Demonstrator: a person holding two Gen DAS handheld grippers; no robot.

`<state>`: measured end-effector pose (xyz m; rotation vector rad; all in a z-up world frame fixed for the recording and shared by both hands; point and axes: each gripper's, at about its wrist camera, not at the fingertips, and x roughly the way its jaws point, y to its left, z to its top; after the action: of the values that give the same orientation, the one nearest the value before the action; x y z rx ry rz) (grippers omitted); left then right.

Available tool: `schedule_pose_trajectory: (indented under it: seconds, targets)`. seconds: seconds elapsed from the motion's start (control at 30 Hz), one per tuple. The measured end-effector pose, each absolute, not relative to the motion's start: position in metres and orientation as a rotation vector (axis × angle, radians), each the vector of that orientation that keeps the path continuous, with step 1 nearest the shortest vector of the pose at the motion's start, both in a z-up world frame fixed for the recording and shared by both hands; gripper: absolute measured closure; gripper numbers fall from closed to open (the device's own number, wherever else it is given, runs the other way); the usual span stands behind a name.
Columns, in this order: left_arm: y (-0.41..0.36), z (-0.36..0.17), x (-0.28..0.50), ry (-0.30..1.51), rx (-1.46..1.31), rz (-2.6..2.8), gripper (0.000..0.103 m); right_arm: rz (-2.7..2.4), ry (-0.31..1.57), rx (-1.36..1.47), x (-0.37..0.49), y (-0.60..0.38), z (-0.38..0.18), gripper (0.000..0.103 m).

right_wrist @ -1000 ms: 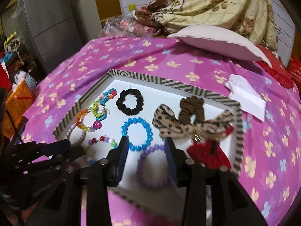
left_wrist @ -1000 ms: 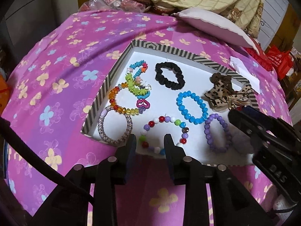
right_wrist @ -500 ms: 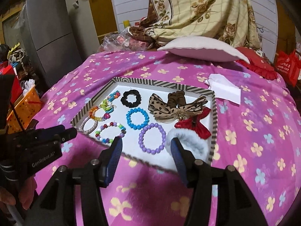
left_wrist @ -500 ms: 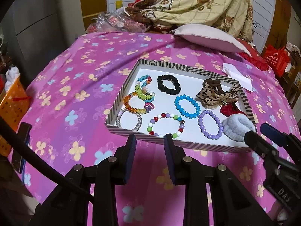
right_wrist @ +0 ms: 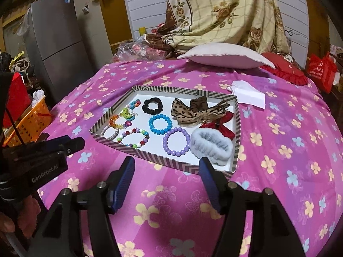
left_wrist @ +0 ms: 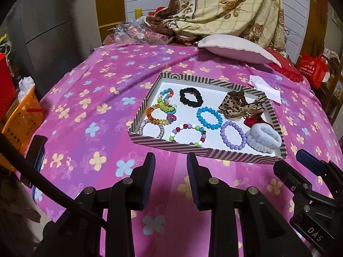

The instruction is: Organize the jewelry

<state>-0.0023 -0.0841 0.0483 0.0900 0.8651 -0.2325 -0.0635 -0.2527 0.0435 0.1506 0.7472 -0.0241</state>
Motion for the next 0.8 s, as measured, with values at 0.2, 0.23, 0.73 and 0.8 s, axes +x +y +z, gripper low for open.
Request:
schedule_pose_trajectory:
  seconds: [0.2, 0.23, 0.73, 0.8]
  targets:
    - [-0.083, 0.055, -0.008, 0.848, 0.095, -0.226, 0.054, -0.033, 0.734, 0.155, -0.066, -0.252, 0.051, 0.033]
    - [-0.083, 0.056, -0.008, 0.844, 0.095, -0.225, 0.054, -0.033, 0.732, 0.155, -0.066, -0.252, 0.052, 0.033]
    - [-0.083, 0.064, -0.011, 0.826, 0.103, -0.217, 0.054, -0.036, 0.732, 0.158, -0.069, -0.253, 0.056, 0.032]
    - [-0.083, 0.065, -0.011, 0.824, 0.103, -0.215, 0.054, -0.037, 0.733, 0.158, -0.069, -0.253, 0.056, 0.031]
